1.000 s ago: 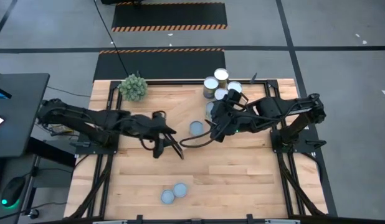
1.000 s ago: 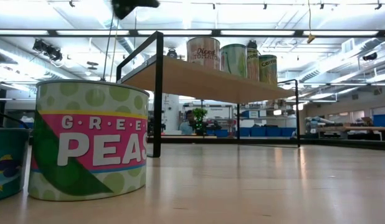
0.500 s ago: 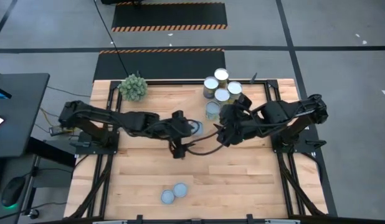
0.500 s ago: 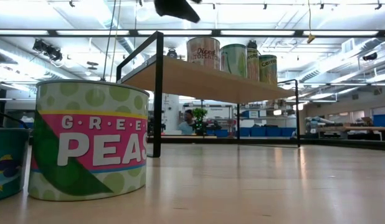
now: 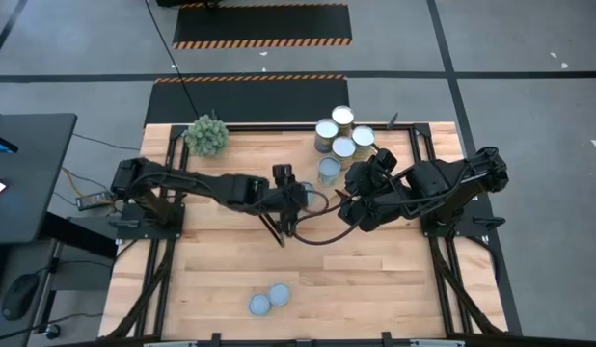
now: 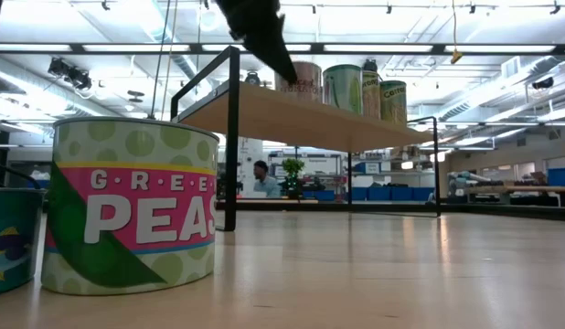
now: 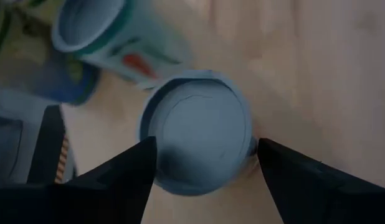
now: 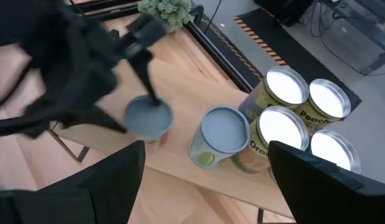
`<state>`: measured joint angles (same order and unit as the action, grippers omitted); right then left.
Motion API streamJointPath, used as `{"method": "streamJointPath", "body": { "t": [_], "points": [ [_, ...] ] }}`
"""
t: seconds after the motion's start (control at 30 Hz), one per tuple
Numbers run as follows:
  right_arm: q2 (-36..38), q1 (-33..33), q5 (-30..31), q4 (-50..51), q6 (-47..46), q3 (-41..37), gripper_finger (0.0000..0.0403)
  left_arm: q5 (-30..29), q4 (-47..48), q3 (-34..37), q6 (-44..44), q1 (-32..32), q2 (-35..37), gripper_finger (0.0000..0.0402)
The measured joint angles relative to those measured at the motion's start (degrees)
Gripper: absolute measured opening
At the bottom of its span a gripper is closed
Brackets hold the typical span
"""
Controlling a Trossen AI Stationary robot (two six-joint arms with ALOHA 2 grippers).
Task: Pick and place cans onto a shelf
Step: Put the canned tomato on the shelf
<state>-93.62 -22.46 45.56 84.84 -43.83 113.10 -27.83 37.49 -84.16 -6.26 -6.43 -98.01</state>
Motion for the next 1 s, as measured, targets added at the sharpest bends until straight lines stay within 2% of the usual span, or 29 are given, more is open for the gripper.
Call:
{"method": "streamJointPath", "body": {
  "t": [0.27, 0.57, 0.7, 1.0],
  "points": [
    [0.0, 0.0, 0.0, -0.6, -0.2, 0.0, 0.0347, 0.9, -0.6, 0.0, -1.8, 7.3, -0.2, 0.0264],
    [0.0, -0.3, 0.0, -2.3, -0.2, 0.0, 0.0347, 7.9, -3.6, 0.0, -5.4, 14.3, -0.2, 0.0241],
    [0.0, -0.3, 0.0, -2.5, -0.7, 0.0, 0.0347, 10.8, -4.3, 0.0, -5.4, 15.4, -0.2, 0.0240],
    [0.0, -0.3, 0.0, -2.0, -1.1, 0.0, 0.0347, 11.2, -4.0, 0.0, -11.7, 15.5, 3.5, 0.0240]
  ]
}}
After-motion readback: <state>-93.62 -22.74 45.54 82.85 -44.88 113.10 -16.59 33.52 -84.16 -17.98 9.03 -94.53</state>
